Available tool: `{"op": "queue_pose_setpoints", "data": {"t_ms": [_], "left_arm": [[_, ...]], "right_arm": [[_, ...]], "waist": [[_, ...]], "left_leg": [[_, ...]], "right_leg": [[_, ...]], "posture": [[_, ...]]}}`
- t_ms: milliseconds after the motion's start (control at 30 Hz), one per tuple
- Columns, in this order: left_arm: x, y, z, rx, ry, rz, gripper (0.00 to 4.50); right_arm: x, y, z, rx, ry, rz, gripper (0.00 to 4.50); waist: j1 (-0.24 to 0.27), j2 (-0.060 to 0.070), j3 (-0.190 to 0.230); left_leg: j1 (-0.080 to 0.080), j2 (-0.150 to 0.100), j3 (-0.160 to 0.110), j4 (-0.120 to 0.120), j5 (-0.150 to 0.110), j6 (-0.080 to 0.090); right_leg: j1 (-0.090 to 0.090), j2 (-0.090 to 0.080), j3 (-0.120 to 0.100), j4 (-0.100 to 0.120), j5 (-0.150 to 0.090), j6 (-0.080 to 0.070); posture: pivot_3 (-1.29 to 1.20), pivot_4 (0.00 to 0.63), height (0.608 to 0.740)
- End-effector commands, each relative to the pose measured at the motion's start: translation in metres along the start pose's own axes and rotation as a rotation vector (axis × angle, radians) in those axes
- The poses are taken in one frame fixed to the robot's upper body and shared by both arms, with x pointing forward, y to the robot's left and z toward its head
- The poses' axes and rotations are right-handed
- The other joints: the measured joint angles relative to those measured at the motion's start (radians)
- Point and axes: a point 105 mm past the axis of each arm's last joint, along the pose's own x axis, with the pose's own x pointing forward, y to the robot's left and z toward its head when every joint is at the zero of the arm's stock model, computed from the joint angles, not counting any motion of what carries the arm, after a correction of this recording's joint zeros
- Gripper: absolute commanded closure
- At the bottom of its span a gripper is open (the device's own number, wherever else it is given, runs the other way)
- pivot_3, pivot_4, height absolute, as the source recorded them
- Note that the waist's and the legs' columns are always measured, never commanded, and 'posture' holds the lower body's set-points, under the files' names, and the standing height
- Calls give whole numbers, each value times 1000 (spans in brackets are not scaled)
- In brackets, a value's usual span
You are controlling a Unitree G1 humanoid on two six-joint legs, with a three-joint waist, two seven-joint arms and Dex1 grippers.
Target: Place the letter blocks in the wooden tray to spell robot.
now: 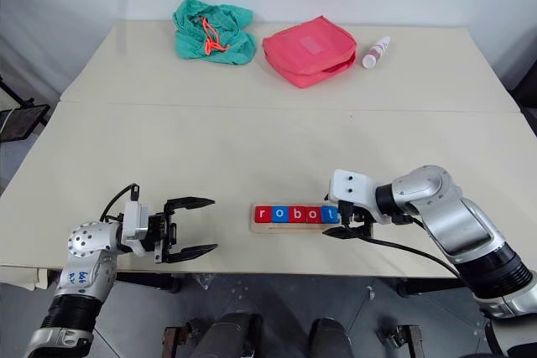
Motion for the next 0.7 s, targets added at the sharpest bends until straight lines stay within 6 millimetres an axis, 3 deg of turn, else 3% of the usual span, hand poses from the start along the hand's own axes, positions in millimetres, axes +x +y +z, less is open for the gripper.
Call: {"op": "queue_pose_setpoints", "data": {"t_ms": [33,267,700], "left_arm": [[-3,4,5,35,-9,7,0],[0,8,4,37,-13,0,0],[0,8,3,38,-17,-6,0]], "right_arm": [[-17,-5,15,-26,-38,-57,12],[-25,0,15,29,-78,-68,12],[-13,16,17,90,-81,-38,4477]], "waist": [[0,0,0],[2,0,0],[2,0,0]], "left_leg": [[0,0,0,0,0,0],[0,0,0,0,0,0],[0,0,0,0,0,0]], "right_leg": [[0,0,0,0,0,0],[0,0,0,0,0,0],[0,0,0,0,0,0]], "posture": [[0,150,740],[0,150,740],[0,150,740]]}}
